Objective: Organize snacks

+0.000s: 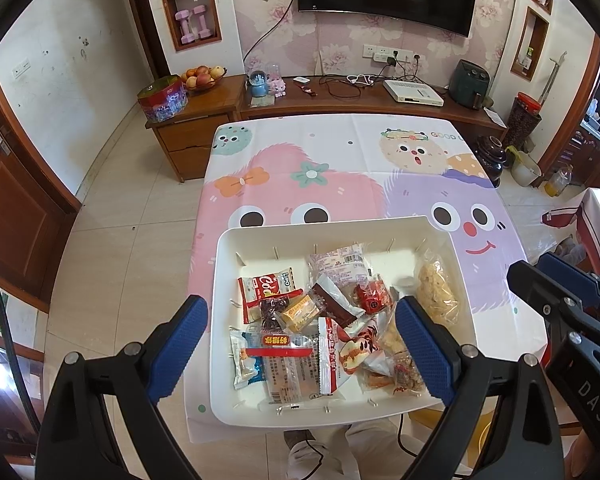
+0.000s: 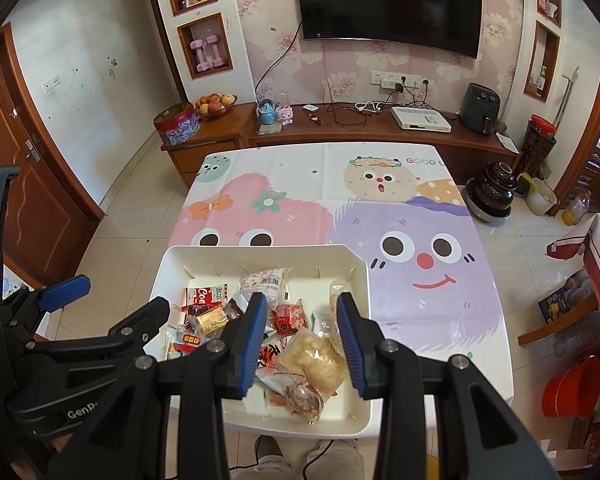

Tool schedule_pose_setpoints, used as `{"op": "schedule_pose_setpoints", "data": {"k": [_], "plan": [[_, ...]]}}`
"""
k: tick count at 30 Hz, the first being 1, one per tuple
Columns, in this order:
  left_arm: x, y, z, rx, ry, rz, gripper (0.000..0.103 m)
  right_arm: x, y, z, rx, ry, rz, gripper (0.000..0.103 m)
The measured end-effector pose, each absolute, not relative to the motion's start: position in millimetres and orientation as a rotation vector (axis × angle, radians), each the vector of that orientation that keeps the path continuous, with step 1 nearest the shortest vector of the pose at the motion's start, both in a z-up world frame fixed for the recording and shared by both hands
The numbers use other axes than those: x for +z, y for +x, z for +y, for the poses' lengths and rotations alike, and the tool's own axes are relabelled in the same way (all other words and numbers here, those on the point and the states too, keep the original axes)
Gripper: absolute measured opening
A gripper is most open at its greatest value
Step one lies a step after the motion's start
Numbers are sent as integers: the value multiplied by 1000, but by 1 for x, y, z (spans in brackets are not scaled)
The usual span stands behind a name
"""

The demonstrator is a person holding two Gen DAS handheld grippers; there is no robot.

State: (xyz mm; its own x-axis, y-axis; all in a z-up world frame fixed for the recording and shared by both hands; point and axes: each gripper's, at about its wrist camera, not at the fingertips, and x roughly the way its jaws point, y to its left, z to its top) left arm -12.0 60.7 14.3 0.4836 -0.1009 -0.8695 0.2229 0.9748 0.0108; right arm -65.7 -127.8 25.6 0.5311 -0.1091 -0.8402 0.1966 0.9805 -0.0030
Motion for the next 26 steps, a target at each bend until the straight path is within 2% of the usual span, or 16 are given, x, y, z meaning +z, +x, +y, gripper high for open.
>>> {"op": "schedule_pose_setpoints", "data": {"k": [26], "plan": [[15, -14, 61, -201, 130, 1051, 94, 27, -66, -128, -182, 95, 995, 37]]}}
